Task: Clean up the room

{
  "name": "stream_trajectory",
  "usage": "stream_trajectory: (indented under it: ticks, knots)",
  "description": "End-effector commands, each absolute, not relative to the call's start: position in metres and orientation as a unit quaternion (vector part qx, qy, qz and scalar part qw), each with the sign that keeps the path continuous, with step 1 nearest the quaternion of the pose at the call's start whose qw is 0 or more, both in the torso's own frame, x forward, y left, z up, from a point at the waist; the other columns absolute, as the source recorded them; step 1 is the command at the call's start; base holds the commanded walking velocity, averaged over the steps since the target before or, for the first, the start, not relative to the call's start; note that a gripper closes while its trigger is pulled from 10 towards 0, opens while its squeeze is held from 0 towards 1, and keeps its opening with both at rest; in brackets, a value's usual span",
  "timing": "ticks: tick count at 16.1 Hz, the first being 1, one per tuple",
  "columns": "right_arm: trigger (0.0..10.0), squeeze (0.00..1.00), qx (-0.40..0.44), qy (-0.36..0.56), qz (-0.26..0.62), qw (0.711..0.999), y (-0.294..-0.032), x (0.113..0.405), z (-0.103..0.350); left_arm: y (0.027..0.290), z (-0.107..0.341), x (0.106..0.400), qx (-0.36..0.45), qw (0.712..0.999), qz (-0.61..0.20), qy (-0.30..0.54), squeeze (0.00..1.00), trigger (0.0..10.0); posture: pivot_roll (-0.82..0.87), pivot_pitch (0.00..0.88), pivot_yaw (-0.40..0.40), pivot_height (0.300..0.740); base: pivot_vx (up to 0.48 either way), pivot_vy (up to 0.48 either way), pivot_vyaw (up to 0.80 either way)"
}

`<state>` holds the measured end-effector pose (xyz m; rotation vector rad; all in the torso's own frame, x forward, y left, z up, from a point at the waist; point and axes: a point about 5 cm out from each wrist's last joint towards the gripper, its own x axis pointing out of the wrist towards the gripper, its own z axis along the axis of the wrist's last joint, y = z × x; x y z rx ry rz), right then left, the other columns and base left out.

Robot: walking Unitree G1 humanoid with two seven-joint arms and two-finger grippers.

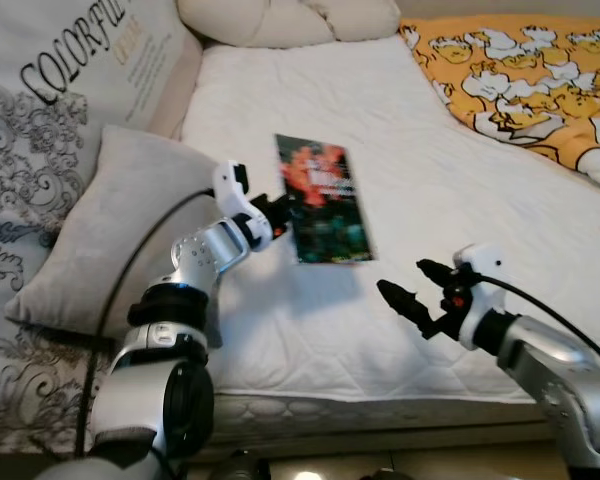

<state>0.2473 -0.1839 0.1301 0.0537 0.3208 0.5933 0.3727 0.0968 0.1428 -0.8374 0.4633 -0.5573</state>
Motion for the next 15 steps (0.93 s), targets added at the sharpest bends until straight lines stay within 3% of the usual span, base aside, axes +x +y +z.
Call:
stream_trajectory:
  ticks: [1, 2, 7, 11, 12, 13, 14, 15]
  knots:
    - [10.0, 0.0, 0.027, 0.163, 0.3, 0.939, -0.185, 0.241, 0.135, 0.092, 0.128, 0.371, -0.351, 0.861, -0.266, 0.252, 0.0, 10.0, -0.17, 0.144, 0.062, 0.74, 0.0, 0.0, 0.0]
    - [10.0, 0.0, 0.024, 0.17, 0.309, 0.935, -0.183, 0.237, 0.135, 0.092, 0.114, 0.37, -0.297, 0.881, -0.246, 0.273, 0.0, 10.0, -0.18, 0.151, 0.06, 0.74, 0.0, 0.0, 0.0]
    - [10.0, 0.0, 0.02, 0.195, 0.335, 0.922, -0.17, 0.223, 0.132, 0.097, 0.079, 0.36, -0.145, 0.918, -0.2, 0.31, 0.0, 10.0, -0.21, 0.179, 0.054, 0.74, 0.0, 0.0, 0.0]
    - [10.0, 0.0, -0.013, 0.222, 0.358, 0.907, -0.163, 0.216, 0.126, 0.118, 0.086, 0.37, -0.099, 0.943, -0.137, 0.287, 0.0, 10.0, -0.21, 0.174, 0.058, 0.74, 0.0, 0.0, 0.0]
    - [10.0, 0.0, -0.026, 0.22, 0.364, 0.905, -0.163, 0.217, 0.126, 0.122, 0.087, 0.372, -0.076, 0.947, -0.135, 0.282, 0.06, 10.0, -0.21, 0.169, 0.056, 0.74, 0.0, 0.0, 0.0]
    - [10.0, 0.0, -0.028, 0.219, 0.366, 0.904, -0.163, 0.217, 0.126, 0.123, 0.088, 0.372, -0.07, 0.948, -0.131, 0.28, 0.06, 10.0, -0.21, 0.169, 0.056, 0.74, 0.0, 0.0, 0.0]
    - [10.0, 0.0, -0.022, 0.222, 0.374, 0.9, -0.163, 0.217, 0.126, 0.126, 0.088, 0.373, -0.065, 0.95, -0.124, 0.278, 0.7, 10.0, -0.2, 0.163, 0.052, 0.74, 0.0, 0.0, 0.0]
    - [10.0, 0.0, -0.018, 0.224, 0.384, 0.895, -0.163, 0.217, 0.127, 0.128, 0.089, 0.374, -0.061, 0.952, -0.12, 0.275, 0.8, 10.0, -0.2, 0.161, 0.051, 0.74, 0.0, 0.0, 0.0]
